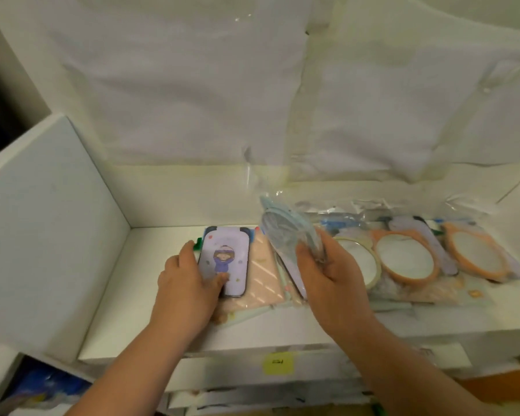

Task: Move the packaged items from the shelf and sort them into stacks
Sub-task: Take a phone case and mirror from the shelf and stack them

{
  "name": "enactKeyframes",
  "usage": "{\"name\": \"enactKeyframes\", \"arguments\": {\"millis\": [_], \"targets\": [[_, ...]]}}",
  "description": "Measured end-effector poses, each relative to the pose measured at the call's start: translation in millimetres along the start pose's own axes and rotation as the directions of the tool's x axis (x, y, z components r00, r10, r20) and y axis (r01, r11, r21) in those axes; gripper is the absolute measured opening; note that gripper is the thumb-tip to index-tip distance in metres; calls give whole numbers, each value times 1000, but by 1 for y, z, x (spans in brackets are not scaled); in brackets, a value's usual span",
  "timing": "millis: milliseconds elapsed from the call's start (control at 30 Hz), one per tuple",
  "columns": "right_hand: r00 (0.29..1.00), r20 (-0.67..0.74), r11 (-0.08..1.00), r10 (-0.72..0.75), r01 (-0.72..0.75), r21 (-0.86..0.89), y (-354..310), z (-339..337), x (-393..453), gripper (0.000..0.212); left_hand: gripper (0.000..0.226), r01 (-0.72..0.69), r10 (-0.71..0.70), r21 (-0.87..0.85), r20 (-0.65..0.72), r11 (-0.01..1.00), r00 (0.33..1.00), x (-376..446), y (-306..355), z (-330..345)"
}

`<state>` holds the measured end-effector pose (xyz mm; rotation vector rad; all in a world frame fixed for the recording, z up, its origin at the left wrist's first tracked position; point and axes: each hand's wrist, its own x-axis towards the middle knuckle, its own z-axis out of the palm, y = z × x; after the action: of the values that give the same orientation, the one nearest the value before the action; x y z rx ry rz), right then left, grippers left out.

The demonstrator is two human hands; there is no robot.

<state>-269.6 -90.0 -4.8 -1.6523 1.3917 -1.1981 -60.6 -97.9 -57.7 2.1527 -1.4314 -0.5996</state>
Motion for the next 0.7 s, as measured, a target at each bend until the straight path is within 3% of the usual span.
{"name": "enactKeyframes", "arguments": {"millis": [200,333,400,533,700], "targets": [[981,-64,958,185,-165,235,1,-9,-5,17,87,121,-99,-120,179,985,979,14,-9,-24],[941,-102,892,322,-265,367,5,-23,-11,12,27,150,-95,-306,187,940,978,10,-11,-31],[916,-102,837,387,-303,457,6,-33,-15,11,12,150,-93,-413,155,898,984,3,-3,-31],[881,-96,687,463,-288,667,4,-57,-19,20,6,148,-75,-633,140,760,987,-17,27,-34],[871,-64,532,487,-237,813,2,-107,-32,23,21,177,6,-761,231,624,973,-54,80,-27]]}}
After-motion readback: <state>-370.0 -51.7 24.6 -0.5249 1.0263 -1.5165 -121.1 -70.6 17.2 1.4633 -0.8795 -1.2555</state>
